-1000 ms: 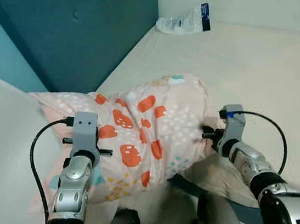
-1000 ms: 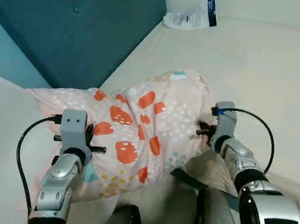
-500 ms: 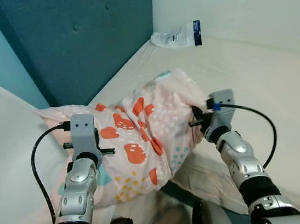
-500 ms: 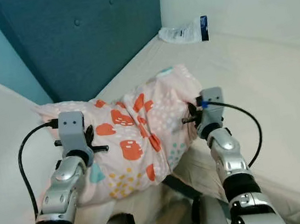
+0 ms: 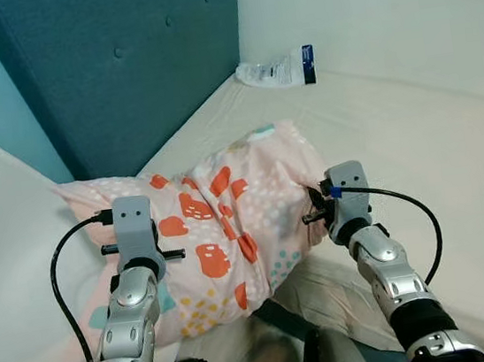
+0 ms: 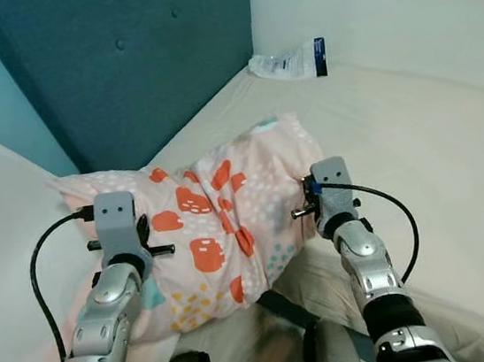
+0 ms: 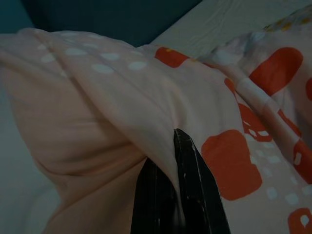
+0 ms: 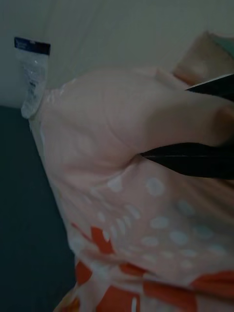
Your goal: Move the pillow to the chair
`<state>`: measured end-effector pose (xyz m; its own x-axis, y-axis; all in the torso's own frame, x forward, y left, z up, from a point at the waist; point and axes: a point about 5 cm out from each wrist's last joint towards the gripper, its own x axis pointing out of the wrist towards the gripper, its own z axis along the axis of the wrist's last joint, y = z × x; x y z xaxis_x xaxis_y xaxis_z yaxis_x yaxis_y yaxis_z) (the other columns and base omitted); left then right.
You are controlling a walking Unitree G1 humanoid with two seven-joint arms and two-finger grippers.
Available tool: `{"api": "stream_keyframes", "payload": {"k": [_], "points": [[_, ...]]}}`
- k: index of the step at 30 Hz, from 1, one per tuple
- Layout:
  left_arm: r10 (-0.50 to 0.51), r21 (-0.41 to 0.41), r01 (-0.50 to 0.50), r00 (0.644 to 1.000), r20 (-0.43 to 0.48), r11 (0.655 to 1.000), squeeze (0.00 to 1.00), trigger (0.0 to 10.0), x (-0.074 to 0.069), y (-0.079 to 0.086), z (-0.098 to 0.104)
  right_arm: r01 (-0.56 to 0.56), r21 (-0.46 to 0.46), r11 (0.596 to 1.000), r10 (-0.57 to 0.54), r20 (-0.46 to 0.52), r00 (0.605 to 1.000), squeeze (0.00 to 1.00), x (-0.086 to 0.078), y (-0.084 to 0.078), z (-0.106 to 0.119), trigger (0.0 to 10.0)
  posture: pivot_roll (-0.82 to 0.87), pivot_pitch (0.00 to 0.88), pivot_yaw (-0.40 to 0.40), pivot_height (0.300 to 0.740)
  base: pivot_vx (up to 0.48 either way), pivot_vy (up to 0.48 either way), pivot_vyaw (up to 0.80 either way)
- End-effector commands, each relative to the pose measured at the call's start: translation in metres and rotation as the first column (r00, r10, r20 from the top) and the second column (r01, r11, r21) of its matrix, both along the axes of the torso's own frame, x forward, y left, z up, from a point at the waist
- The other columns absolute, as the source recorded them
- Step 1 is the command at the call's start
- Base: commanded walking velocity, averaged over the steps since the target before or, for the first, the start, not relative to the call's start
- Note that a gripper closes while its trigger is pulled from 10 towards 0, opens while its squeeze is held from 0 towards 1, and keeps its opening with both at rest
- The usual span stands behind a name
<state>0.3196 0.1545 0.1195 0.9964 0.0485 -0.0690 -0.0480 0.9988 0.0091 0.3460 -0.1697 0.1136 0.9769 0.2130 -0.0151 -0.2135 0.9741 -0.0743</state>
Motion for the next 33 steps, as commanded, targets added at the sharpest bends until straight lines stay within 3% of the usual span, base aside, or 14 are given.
{"api": "stream_keyframes", "payload": {"k": [1, 7, 21, 33], "points": [[-0.021, 0.004, 0.021, 0.999, 0.026, 1.000, 0.00, 10.0, -0.002, -0.006, 0.002, -0.002, 0.029, 1.000, 0.001, 0.023, 1.000, 0.00, -0.001, 0.001, 0.004, 10.0, 0.00, 0.074, -0.068, 0.629, 0.000, 0.000, 0.00], [-0.028, 0.005, 0.028, 0.999, 0.042, 1.000, 0.00, 10.0, -0.001, -0.004, 0.006, 0.029, 0.026, 0.999, -0.030, 0.020, 0.999, 0.00, -0.006, 0.003, 0.001, 10.0, 0.00, 0.071, -0.054, 0.654, 0.000, 0.000, 0.00], [-0.044, 0.000, 0.044, 0.998, 0.049, 0.999, 0.00, 10.0, 0.004, -0.008, 0.009, 0.032, 0.044, 0.999, -0.034, 0.040, 0.999, 0.00, -0.003, 0.001, 0.011, 10.0, 0.00, 0.063, -0.040, 0.654, 0.000, 0.000, 0.00], [-0.050, -0.010, 0.051, 0.996, 0.068, 0.999, 0.00, 10.0, 0.007, -0.010, 0.015, 0.033, 0.041, 0.999, -0.036, 0.074, 0.997, 0.00, 0.001, 0.000, 0.024, 10.0, 0.00, 0.053, -0.041, 0.704, 0.000, 0.000, 0.00]]}}
